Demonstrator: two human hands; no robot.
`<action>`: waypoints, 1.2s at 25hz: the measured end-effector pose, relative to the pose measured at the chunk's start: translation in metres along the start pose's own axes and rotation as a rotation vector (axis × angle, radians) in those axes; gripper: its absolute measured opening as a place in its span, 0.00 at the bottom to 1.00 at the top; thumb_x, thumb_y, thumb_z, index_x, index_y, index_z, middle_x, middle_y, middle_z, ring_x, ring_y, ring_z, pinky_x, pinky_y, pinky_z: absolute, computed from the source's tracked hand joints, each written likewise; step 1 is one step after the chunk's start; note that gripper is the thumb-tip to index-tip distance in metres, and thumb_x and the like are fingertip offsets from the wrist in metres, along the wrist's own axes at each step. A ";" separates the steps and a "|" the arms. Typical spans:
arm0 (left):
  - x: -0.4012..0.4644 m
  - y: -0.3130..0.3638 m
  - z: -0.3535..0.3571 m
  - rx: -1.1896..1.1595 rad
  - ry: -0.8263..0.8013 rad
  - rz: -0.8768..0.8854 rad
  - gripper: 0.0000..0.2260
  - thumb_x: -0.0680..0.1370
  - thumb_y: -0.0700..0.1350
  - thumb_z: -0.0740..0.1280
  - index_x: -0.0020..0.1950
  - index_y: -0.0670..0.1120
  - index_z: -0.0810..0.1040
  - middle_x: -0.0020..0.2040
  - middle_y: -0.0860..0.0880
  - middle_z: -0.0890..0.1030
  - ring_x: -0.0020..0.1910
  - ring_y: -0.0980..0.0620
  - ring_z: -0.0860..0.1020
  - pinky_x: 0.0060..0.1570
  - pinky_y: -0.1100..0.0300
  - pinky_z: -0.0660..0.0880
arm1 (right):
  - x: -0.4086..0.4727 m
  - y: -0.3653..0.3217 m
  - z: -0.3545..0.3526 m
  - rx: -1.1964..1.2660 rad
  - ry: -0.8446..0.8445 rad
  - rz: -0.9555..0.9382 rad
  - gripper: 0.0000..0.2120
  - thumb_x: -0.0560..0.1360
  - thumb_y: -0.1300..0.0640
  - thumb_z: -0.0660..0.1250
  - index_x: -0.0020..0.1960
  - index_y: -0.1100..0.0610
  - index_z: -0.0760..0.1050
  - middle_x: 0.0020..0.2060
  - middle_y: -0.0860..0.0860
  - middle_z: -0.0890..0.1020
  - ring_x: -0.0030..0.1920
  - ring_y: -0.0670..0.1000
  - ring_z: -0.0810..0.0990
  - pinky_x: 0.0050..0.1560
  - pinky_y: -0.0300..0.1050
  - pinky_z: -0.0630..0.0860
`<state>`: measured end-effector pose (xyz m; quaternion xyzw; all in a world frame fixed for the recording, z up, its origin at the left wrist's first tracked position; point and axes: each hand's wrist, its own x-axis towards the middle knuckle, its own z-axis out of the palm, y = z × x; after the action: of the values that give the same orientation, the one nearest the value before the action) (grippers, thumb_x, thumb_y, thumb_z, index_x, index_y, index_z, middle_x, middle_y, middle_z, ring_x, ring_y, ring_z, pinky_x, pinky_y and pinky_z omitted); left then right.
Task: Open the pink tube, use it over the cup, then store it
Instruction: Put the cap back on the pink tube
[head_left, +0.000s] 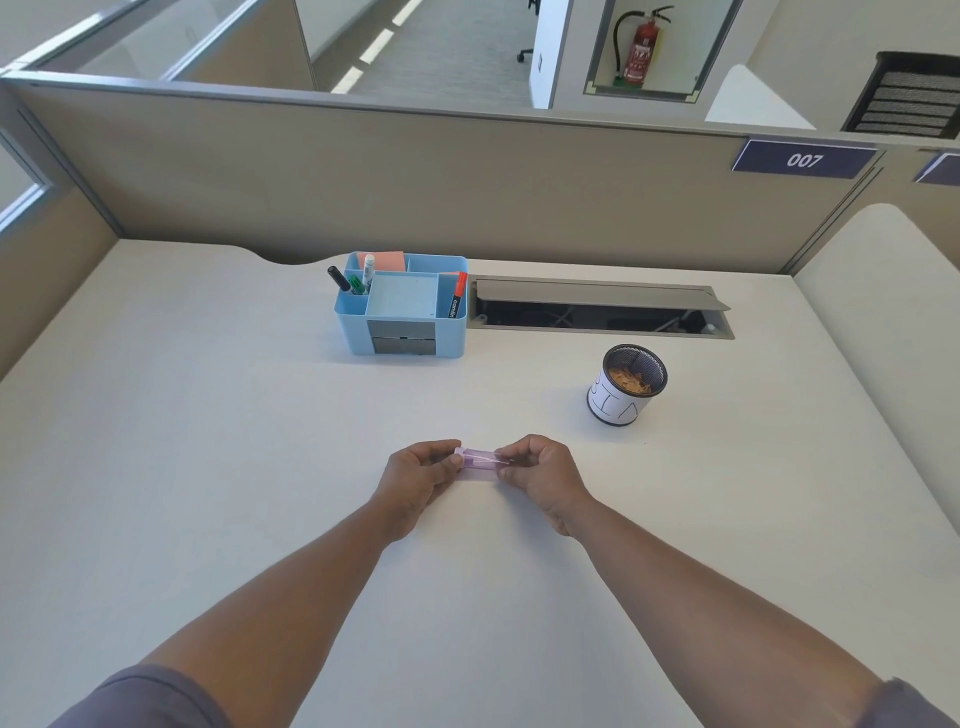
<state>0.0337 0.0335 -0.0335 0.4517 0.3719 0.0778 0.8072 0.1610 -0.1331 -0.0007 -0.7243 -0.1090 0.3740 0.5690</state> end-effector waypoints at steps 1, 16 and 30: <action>0.000 0.000 0.000 0.011 0.003 0.003 0.11 0.75 0.37 0.76 0.57 0.42 0.85 0.53 0.46 0.88 0.51 0.52 0.86 0.50 0.63 0.81 | 0.000 0.000 0.000 -0.035 0.007 -0.016 0.14 0.70 0.75 0.72 0.44 0.56 0.83 0.46 0.55 0.86 0.47 0.52 0.83 0.57 0.50 0.81; -0.006 0.000 0.011 0.120 0.082 0.069 0.08 0.77 0.39 0.75 0.56 0.45 0.84 0.46 0.50 0.89 0.50 0.51 0.85 0.53 0.61 0.81 | 0.002 -0.011 0.005 -0.547 0.032 -0.167 0.07 0.72 0.63 0.72 0.44 0.52 0.79 0.44 0.51 0.86 0.47 0.53 0.84 0.48 0.44 0.79; 0.009 0.029 -0.014 1.292 0.161 0.483 0.20 0.83 0.39 0.54 0.76 0.41 0.70 0.80 0.45 0.67 0.81 0.45 0.60 0.77 0.54 0.59 | 0.041 -0.055 0.028 -0.723 0.158 -0.432 0.06 0.76 0.59 0.68 0.51 0.55 0.82 0.39 0.51 0.83 0.40 0.53 0.80 0.42 0.46 0.75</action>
<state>0.0364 0.0636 -0.0198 0.9046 0.2914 0.0515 0.3068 0.1857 -0.0700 0.0299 -0.8640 -0.3385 0.1274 0.3502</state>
